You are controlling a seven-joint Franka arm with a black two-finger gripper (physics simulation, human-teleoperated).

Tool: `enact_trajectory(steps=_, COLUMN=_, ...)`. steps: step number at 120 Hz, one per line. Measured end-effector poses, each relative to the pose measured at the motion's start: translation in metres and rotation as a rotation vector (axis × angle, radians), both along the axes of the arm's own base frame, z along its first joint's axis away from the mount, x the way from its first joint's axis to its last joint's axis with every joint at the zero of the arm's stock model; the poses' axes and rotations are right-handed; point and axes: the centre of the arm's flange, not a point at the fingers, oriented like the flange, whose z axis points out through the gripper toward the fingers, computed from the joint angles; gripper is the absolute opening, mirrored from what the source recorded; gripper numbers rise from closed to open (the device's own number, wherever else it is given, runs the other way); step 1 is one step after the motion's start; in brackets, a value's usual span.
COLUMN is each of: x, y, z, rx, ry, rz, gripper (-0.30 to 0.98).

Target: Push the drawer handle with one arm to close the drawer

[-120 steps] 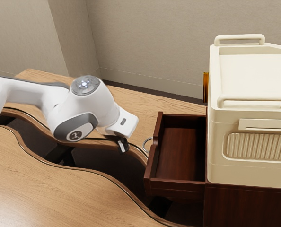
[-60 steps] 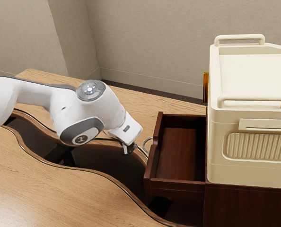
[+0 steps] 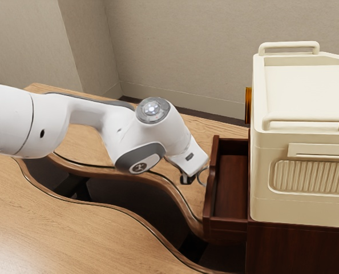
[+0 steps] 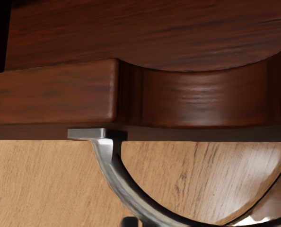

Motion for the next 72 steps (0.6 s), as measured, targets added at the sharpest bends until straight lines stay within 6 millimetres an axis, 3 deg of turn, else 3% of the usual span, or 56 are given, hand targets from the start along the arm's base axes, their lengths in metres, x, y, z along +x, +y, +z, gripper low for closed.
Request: enact_trajectory(steps=72, x=0.053, y=-0.079, z=-0.017, rx=0.002, ry=-0.031, rz=-0.092, gripper=-0.10)
